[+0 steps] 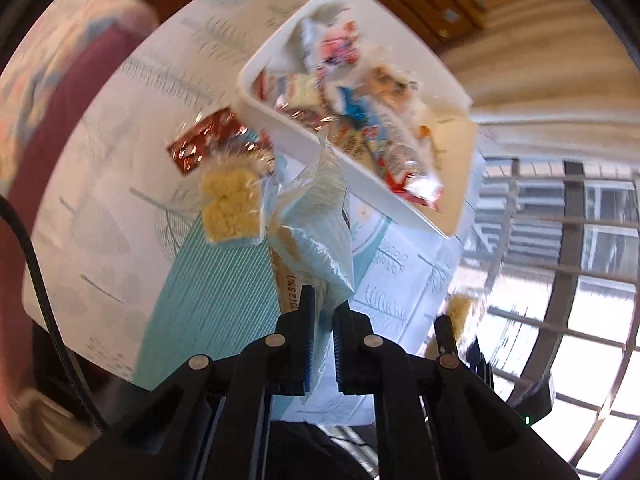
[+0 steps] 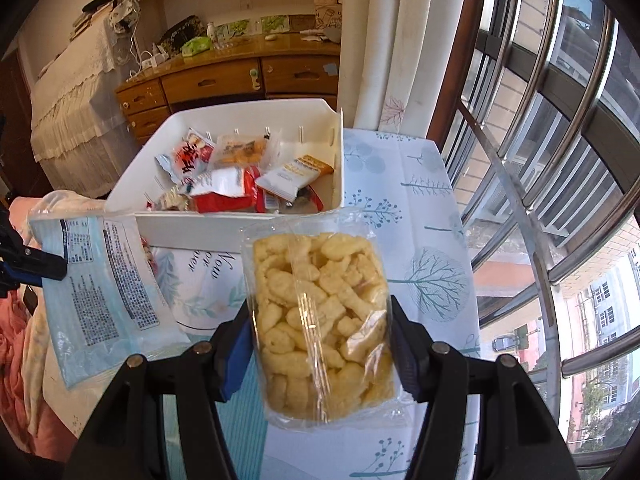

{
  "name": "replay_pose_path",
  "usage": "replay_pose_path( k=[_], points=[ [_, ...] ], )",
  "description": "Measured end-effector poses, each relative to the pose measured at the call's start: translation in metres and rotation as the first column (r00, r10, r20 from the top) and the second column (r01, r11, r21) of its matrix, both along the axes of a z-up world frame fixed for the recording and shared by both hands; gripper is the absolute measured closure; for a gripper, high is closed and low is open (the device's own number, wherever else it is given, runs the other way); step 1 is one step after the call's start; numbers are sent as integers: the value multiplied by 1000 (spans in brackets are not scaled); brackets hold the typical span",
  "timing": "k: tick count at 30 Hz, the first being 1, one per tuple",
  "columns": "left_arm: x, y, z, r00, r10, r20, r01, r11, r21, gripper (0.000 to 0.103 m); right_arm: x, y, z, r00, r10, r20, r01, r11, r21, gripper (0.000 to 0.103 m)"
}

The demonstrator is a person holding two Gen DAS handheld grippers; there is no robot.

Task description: Organize snacks

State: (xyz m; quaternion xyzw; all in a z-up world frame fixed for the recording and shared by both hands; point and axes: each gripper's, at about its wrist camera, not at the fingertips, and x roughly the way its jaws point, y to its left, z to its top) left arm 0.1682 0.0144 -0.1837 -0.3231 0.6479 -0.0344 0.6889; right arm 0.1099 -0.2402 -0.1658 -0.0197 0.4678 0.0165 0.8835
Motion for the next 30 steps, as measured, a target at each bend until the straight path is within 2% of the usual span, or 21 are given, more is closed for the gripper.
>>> replay_pose_path(
  k=[7, 12, 16, 20, 24, 26, 30],
  points=[
    [8, -5, 47, 986, -156, 57, 153, 987, 42, 97, 7, 19, 22, 998, 31, 61, -32, 999, 18, 43],
    [25, -7, 75, 967, -222, 126, 214, 974, 74, 97, 23, 33, 36, 993, 55, 103, -57, 998, 22, 43],
    [41, -12, 95, 933, -290, 214, 266, 955, 134, 97, 40, 43, 43, 989, 71, 126, -75, 997, 30, 43],
    [63, -15, 105, 902, -328, 279, 297, 943, 150, 99, 60, 52, 45, 987, 80, 139, -86, 996, 36, 43],
    [89, -18, 114, 858, -354, 371, 301, 934, 194, 99, 81, 59, 42, 985, 86, 147, -94, 995, 42, 43],
    [105, -20, 111, 839, -367, 402, 303, 929, 214, 99, 95, 63, 36, 986, 89, 139, -95, 995, 39, 43],
    [131, -25, 96, 822, -402, 402, 328, 913, 243, 99, 119, 65, 26, 989, 84, 125, -89, 995, 36, 43]
  ],
)
